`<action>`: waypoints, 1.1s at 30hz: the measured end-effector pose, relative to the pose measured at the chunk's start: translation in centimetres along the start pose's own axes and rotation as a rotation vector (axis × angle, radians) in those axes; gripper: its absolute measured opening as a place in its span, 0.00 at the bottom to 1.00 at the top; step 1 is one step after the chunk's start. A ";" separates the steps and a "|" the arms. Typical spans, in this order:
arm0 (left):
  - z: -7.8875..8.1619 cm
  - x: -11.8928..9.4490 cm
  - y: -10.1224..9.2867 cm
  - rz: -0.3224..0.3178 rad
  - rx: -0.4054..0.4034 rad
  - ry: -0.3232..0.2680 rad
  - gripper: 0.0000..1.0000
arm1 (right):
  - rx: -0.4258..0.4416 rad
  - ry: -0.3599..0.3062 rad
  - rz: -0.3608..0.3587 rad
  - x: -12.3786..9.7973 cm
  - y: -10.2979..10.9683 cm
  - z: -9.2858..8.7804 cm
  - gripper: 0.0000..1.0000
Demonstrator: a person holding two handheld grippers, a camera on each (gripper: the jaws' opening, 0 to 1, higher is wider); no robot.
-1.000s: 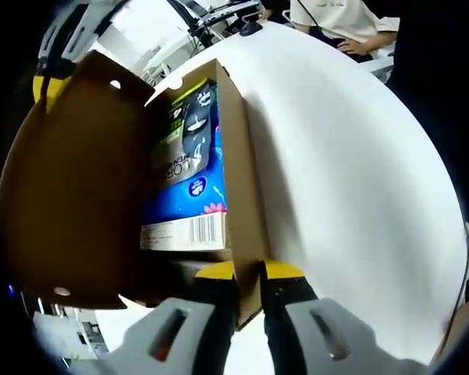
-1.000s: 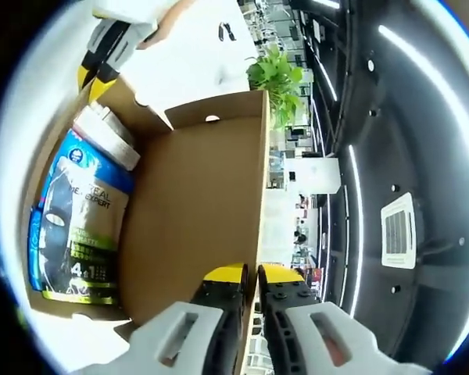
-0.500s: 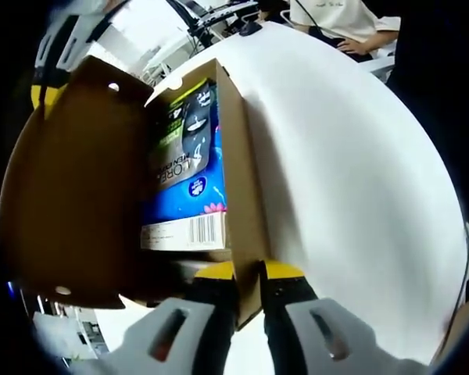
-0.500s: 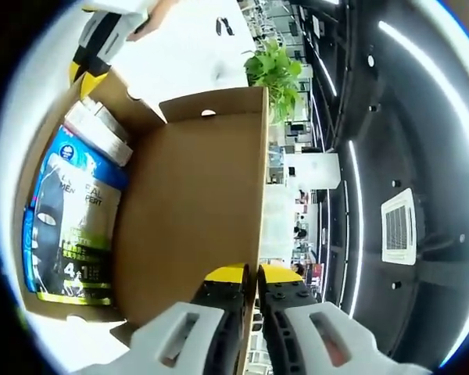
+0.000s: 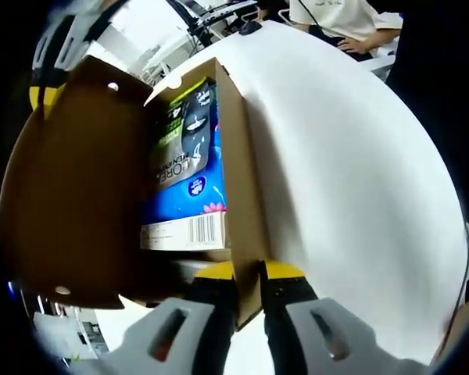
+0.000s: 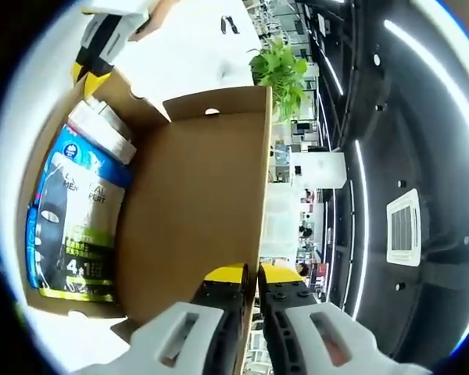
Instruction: Operate the shoe box by opening the lid, removing the specified soft item, and placing it in the target area until the item is outside and the box remains undamaged.
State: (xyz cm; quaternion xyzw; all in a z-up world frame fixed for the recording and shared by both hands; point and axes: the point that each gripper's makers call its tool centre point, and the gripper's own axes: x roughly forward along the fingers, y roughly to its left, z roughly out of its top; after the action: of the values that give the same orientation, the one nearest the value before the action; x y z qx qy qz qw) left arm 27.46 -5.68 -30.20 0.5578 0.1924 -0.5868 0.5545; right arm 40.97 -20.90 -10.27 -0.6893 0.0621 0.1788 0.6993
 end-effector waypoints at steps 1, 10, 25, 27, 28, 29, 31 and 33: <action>0.0 0.0 0.0 0.000 -0.002 0.000 0.11 | -0.010 0.002 0.004 0.3 -0.1 -0.1 0.03; -0.4 0.7 -0.3 -0.020 -0.004 0.014 0.11 | 0.036 -0.008 0.109 2.1 -0.4 -0.8 0.03; -0.5 0.6 -0.4 -0.024 0.003 0.014 0.11 | 0.006 0.009 0.166 2.9 -0.2 -1.0 0.03; -0.5 0.6 -0.4 -0.025 0.003 0.012 0.11 | 0.016 0.006 0.182 2.9 -0.2 -1.0 0.03; -0.5 0.6 -0.4 -0.025 0.006 0.017 0.11 | 0.020 0.006 0.184 3.0 -0.2 -1.0 0.03; -0.5 0.6 -0.4 -0.024 0.006 0.017 0.11 | 0.021 0.006 0.184 3.1 -0.2 -1.1 0.03; -0.5 0.6 -0.4 -0.024 0.006 0.017 0.11 | 0.026 0.006 0.192 3.2 -0.3 -1.2 0.03; -0.5 0.6 -0.4 -0.025 0.005 0.012 0.11 | 0.050 0.002 0.211 3.3 -0.3 -1.2 0.03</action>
State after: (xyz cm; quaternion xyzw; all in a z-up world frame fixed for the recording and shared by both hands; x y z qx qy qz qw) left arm 27.44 -5.42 -31.06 0.5601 0.2011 -0.5908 0.5448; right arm 44.31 -21.49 -11.12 -0.6614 0.1394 0.2492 0.6936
